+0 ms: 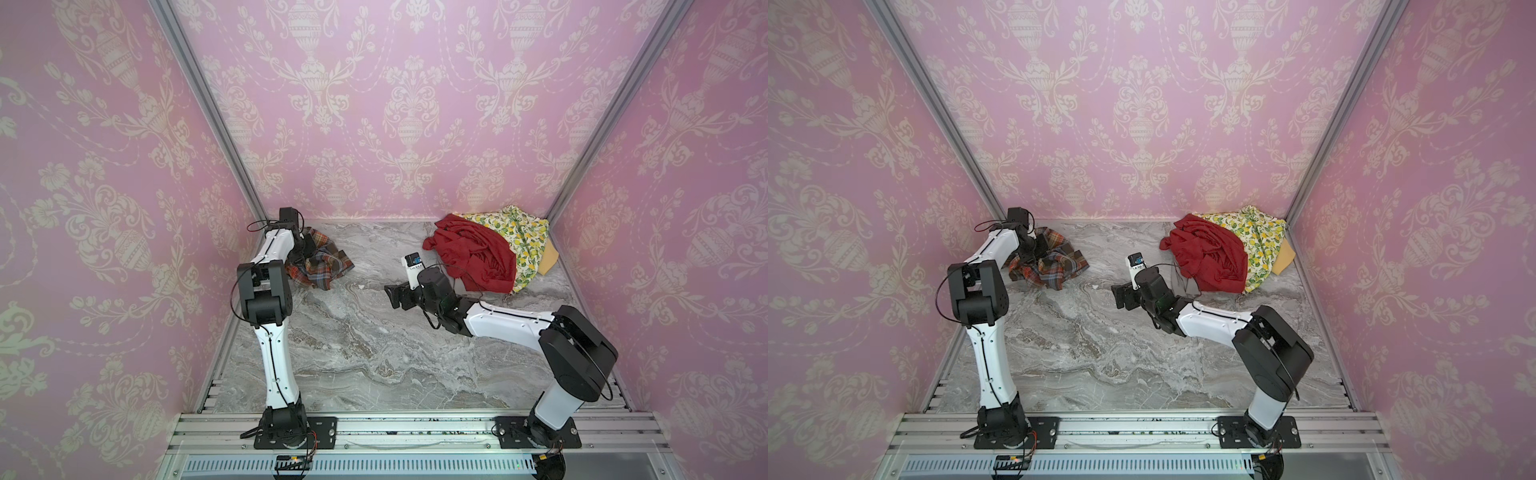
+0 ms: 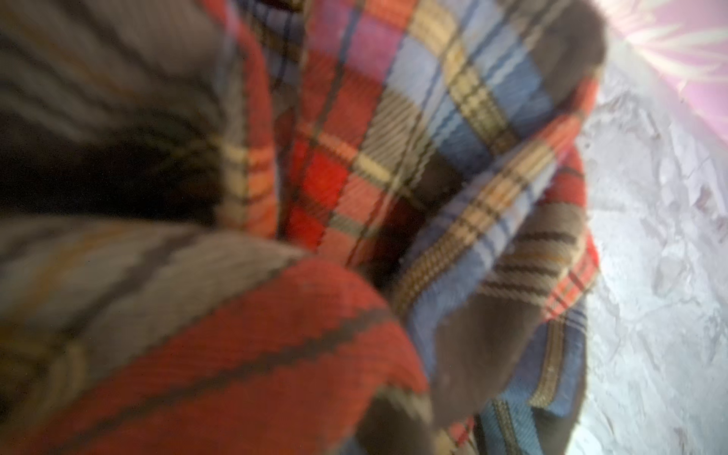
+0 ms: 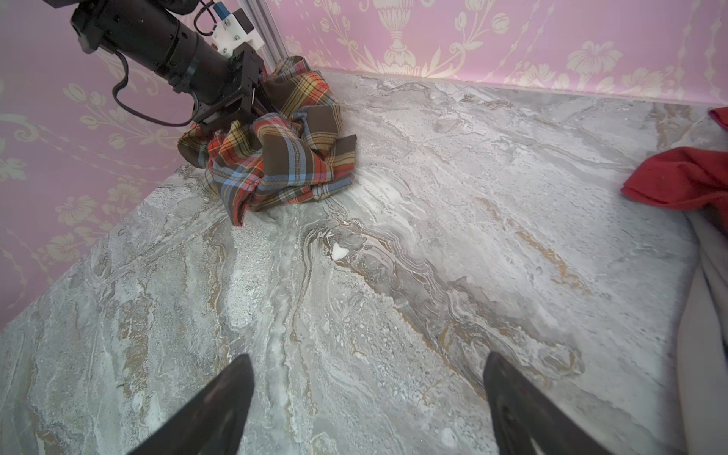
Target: Pick out a specific cloth from the pile
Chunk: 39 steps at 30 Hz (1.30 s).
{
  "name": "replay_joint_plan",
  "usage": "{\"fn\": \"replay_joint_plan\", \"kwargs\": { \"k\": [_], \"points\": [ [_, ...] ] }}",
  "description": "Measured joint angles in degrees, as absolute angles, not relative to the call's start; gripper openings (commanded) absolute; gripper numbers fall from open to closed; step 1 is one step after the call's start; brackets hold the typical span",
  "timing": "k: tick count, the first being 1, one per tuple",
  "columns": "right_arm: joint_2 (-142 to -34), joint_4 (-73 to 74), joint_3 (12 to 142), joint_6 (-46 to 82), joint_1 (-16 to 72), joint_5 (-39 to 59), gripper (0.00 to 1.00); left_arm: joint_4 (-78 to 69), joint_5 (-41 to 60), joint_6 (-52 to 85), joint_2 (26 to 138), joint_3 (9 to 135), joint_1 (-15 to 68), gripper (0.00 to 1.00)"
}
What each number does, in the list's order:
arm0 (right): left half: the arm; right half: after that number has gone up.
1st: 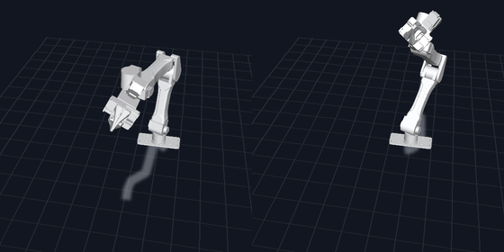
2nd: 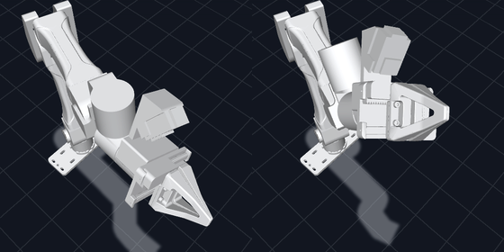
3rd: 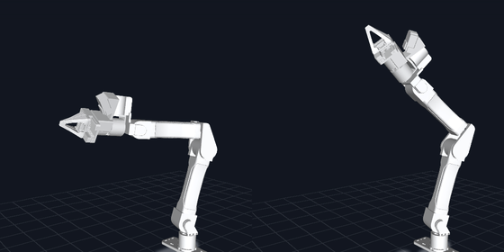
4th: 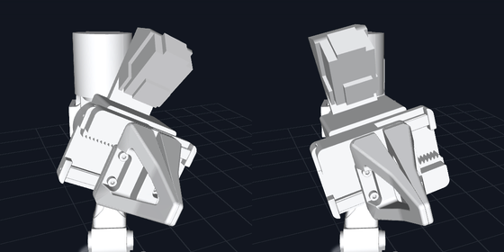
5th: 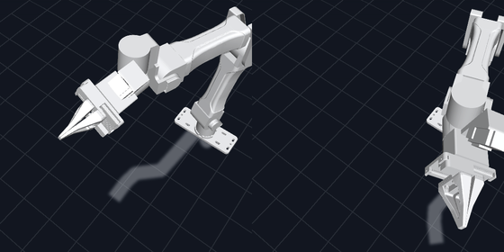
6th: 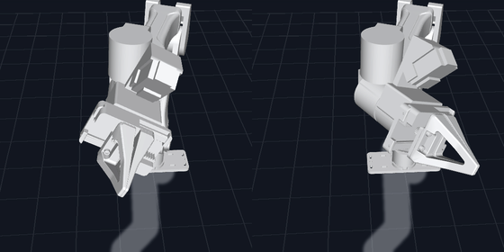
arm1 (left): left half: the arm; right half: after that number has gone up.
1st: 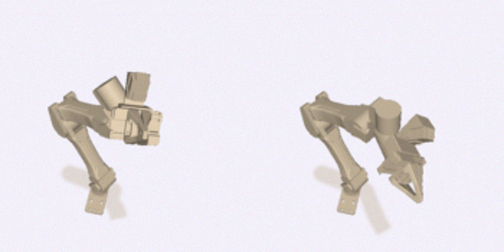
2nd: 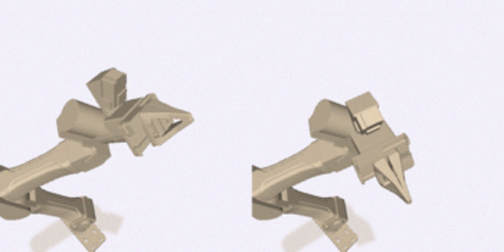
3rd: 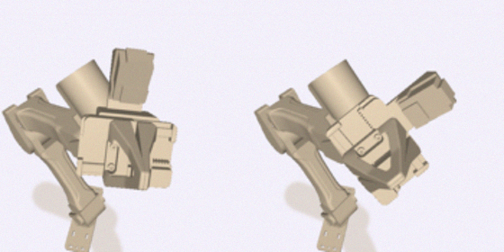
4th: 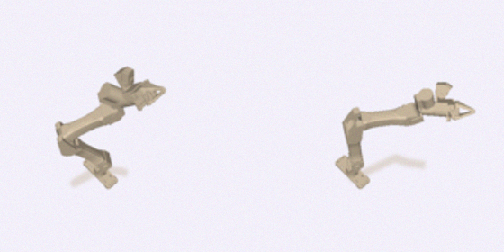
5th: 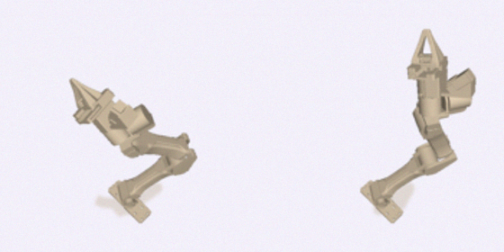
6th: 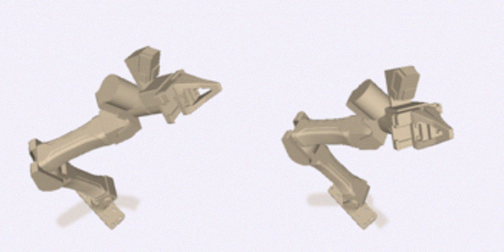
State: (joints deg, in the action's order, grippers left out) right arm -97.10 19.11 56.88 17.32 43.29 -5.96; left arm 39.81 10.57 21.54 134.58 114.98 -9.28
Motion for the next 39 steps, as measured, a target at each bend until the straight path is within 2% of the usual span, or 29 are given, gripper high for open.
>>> {"fn": "replay_joint_plan", "kwargs": {
  "k": [3,10,17,23,27,29,32,35,39],
  "points": [
    [-95.18,17.32,56.36,16.16,42.13,-5.96,0.97,40.38,11.77,21.39,135.83,118.06,-9.26,0.52],
    [-84.79,12.71,52.29,12.78,36.05,-5.82,1.0,36.36,14.24,20.64,130.17,112.95,-7.11,0.99],
    [-69.65,9.61,45.06,7.49,25.78,-8.14,1.0,24.47,15.42,19.49,111.81,96.18,-4.91,0.99],
    [-57.95,11.2,35.62,3.09,17.04,-10.39,1.0,6.66,12.25,17.28,91.7,70.98,-4.29,0.99],
    [-53.65,17.74,26.5,1.45,11.03,-11.14,1.0,-7.73,7.99,15.31,80.29,50.89,-4.32,0.99],
    [-55.29,22.65,22.22,1.45,6.68,-10.81,1.0,-15.29,5.37,13.37,78.56,42.28,-4.32,0.99],
    [-64.47,30.83,19.18,1.21,2.87,-10.74,1.0,-23.99,1.91,11.31,81.71,32.97,-4.75,0.99],
    [-70.48,32.8,19.25,1.02,2.63,-9.63,1.0,-26.81,0.49,10.7,85.78,31.14,-5.96,0.99],
    [-72.2,37.15,19.42,1.3,2.63,-7.25,1.0,-31.86,0.12,9.8,86.32,31.57,-6.52,0.99]
  ]
}}
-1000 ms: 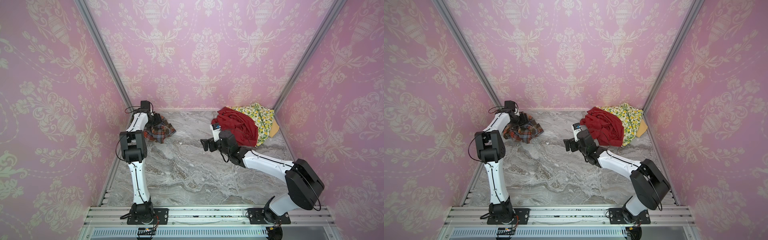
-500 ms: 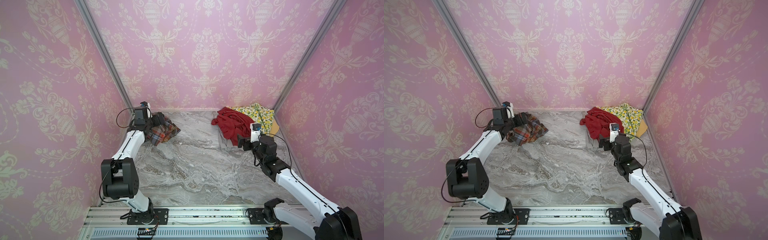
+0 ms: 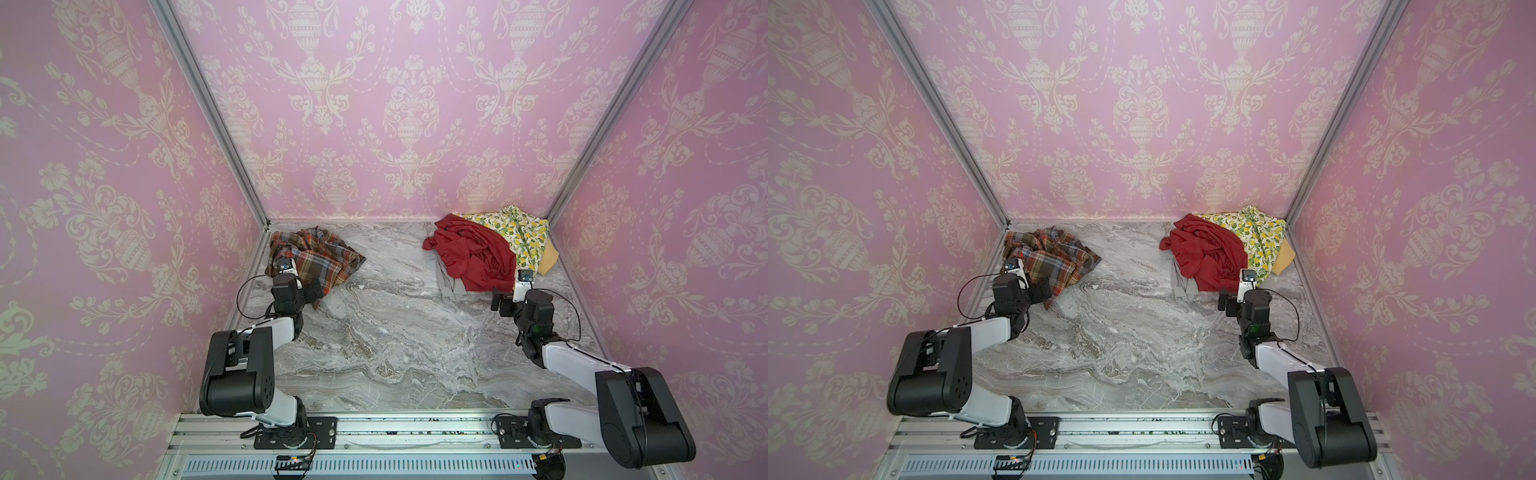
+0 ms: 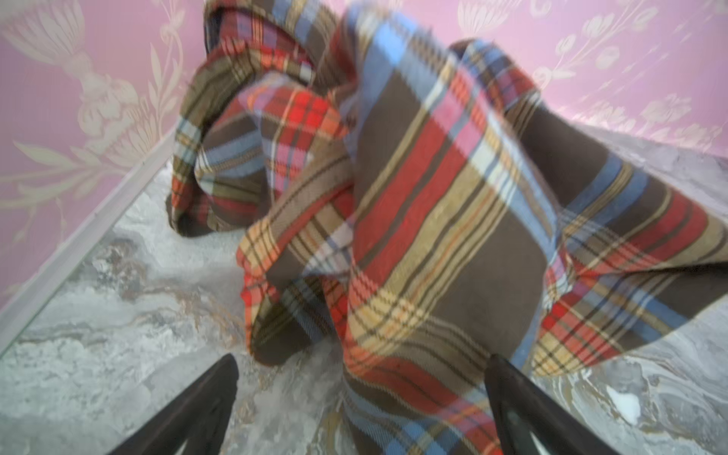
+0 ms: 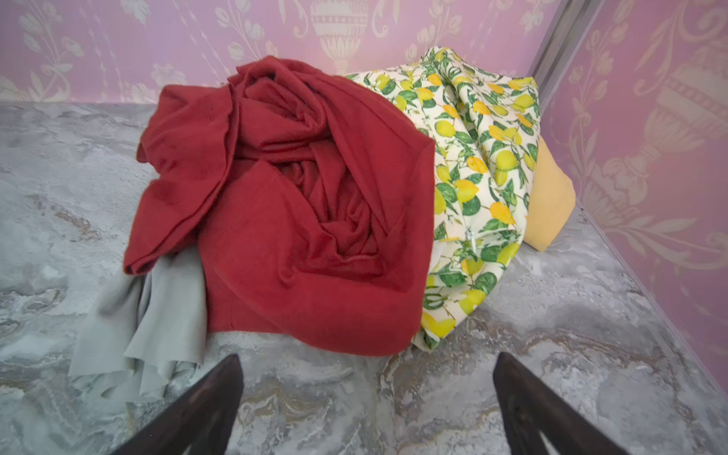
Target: Pick out a specific cloth from the pile
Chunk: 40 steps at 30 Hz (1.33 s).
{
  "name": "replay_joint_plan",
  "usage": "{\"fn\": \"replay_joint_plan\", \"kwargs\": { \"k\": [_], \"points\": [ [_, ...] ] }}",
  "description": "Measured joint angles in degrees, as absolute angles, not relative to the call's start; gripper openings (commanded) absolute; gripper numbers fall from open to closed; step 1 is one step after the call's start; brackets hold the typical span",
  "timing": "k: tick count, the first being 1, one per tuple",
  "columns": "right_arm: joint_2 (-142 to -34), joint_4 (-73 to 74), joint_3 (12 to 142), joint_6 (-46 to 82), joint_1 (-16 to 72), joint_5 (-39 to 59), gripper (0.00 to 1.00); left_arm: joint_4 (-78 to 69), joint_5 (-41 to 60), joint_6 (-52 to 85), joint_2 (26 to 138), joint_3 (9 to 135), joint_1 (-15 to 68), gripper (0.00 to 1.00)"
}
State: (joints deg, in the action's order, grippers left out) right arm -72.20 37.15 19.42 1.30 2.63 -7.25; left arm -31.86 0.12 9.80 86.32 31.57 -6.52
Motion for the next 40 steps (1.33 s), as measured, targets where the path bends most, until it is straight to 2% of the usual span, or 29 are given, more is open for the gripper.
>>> {"fn": "replay_joint_plan", "kwargs": {
  "k": [6,9,12,19,22,24,40],
  "points": [
    [-78.81,47.55,17.69,1.54,2.59,-6.79,1.0,-35.0,0.21,9.23,83.22,30.24,-6.59,0.99],
    [-85.62,56.36,16.34,1.43,2.85,-6.42,1.0,-36.38,0.25,8.73,82.3,29.3,-6.7,0.99],
    [-88.86,56.69,16.27,1.45,3.38,-6.46,1.0,-37.67,0.64,8.36,82.15,28.34,-6.72,0.99],
    [-88.88,56.31,19.27,1.48,3.07,-6.42,1.0,-42.48,0.05,7.25,81.91,23.27,-5.96,0.99],
    [-88.9,56.27,19.29,1.5,3.07,-6.42,1.0,-52.1,-0.69,5.89,89.91,20.6,-4.19,0.99],
    [-88.9,56.25,19.29,1.54,2.81,-6.37,1.0,-52.01,-1.65,5.61,93.6,19.97,-3.44,0.99],
    [-88.9,55.22,19.55,1.72,1.45,-4.6,1.0,-57.19,-3.99,3.49,93.65,20.1,-2.76,0.99]
  ]
}}
